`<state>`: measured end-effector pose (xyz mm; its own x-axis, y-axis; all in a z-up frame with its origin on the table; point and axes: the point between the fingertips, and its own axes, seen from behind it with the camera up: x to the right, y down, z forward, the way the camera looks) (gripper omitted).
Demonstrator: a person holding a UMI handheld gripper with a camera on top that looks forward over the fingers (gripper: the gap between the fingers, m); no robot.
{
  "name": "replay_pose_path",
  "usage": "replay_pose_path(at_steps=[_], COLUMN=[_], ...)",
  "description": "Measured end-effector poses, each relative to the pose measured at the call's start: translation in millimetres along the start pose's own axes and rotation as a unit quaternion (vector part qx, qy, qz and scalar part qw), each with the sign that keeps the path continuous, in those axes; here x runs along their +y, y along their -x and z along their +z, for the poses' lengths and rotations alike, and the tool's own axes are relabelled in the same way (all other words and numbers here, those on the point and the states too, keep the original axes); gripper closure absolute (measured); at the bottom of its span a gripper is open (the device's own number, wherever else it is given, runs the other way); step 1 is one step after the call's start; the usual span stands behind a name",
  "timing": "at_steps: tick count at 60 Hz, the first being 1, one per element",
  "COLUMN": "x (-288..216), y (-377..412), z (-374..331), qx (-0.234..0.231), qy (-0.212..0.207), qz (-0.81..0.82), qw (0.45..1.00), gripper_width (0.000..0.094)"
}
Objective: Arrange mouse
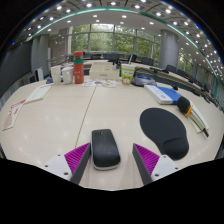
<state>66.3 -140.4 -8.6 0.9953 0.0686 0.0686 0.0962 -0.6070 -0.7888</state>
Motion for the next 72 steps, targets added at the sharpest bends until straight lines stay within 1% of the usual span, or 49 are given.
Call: replay_pose_path(at_steps=[5, 8, 10, 14, 16, 20, 24, 30, 36, 37, 42, 44, 51, 56, 62, 67, 72], x=[-6, -8, -9, -9, -11, -11, -11, -12, -25, -29, -62, -81, -141, -167, -162, -136, -98], y=[-1, 2, 6, 12, 12, 12, 12, 15, 19, 20, 15, 8, -41, -91, -150, -185, -204], z=[9, 13, 14, 19, 21, 21, 21, 21, 13, 10, -8, -17, -39, -37, -11, 20, 48], qx=[0.001, -0.005, -0.010, -0.025, -0.025, -0.019, -0.018, -0.022, -0.033, -0.036, -0.045, -0.046, -0.034, -0.016, 0.006, 0.011, 0.010], qy=[0.002, 0.003, 0.006, 0.008, 0.007, 0.006, 0.011, 0.017, 0.013, 0.010, -0.011, -0.026, -0.076, -0.091, -0.080, -0.051, -0.018], qz=[-0.001, 0.002, 0.005, 0.013, 0.010, 0.008, 0.011, 0.009, 0.003, 0.003, 0.009, 0.011, 0.011, 0.011, 0.008, 0.014, 0.010], qw=[1.000, 1.000, 1.000, 1.000, 1.000, 1.000, 1.000, 1.000, 0.999, 0.999, 0.999, 0.999, 0.996, 0.996, 0.997, 0.999, 1.000], gripper_width=[0.0087, 0.0124, 0.0189, 0.0356, 0.0443, 0.0484, 0.0545, 0.0611, 0.0621, 0.0633, 0.0633, 0.0633, 0.0633, 0.0634, 0.0635, 0.0636, 0.0634])
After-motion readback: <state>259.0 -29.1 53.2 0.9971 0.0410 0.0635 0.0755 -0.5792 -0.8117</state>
